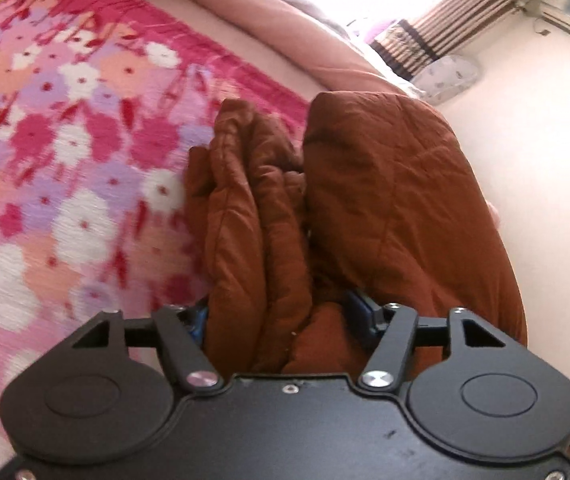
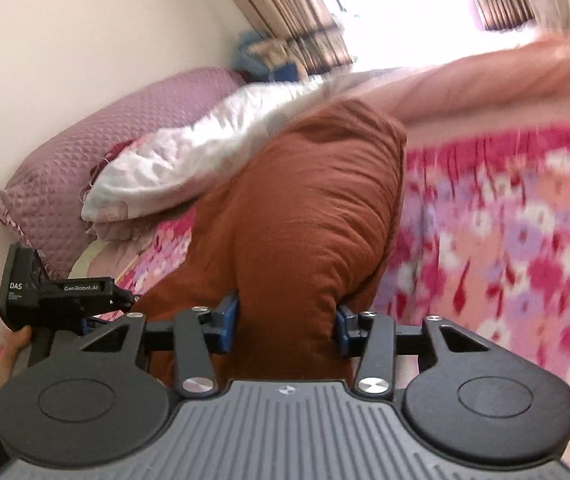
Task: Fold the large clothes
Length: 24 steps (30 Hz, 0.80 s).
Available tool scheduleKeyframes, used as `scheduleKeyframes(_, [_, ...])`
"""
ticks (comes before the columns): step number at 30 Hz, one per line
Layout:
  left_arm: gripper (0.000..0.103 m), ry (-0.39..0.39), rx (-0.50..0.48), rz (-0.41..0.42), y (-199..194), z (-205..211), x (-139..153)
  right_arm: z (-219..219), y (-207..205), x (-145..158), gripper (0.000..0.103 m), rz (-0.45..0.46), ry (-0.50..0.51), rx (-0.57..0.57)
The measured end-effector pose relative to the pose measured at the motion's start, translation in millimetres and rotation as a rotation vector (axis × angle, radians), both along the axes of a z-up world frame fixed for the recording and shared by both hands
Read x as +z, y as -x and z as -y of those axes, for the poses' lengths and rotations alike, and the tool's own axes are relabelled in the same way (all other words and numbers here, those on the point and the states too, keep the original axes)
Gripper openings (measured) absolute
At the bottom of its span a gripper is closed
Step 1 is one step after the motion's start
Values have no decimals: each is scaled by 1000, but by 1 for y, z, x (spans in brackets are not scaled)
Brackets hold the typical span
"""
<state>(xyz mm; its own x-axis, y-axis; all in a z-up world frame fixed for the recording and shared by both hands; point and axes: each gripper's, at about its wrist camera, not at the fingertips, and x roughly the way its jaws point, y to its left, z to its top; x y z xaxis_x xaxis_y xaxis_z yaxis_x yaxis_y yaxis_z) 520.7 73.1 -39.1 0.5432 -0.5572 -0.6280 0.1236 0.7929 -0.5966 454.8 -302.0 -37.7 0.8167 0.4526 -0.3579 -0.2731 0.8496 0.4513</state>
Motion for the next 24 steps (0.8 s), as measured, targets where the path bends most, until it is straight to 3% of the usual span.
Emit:
scheduleKeyframes(5, [54, 38, -65, 36, 18, 35, 12, 25, 29, 17, 51, 52, 25, -53])
scheduleKeyframes(9, [54, -4, -161, 82, 44, 76, 24, 51, 62, 21, 51, 71, 28, -98])
scheduleKeyframes(13, [54, -7, -233, 74, 69, 108, 17, 82, 98, 15, 51, 60, 19, -137])
scheduleKeyframes(18, [57, -107, -219, 16, 80, 130, -16, 111, 113, -25, 55, -40, -8, -148])
scheduleKeyframes(20, [61, -101, -191, 14, 84, 123, -27, 113, 108, -44, 59, -96, -8, -144])
scheduleKeyframes(21, [62, -90, -187, 10, 86, 121, -28, 116, 107, -53, 66, -115, -26, -147])
scheduleKeyframes(24, [62, -83, -161, 24, 90, 110, -24, 134, 109, -71, 76, -139, -127, -140])
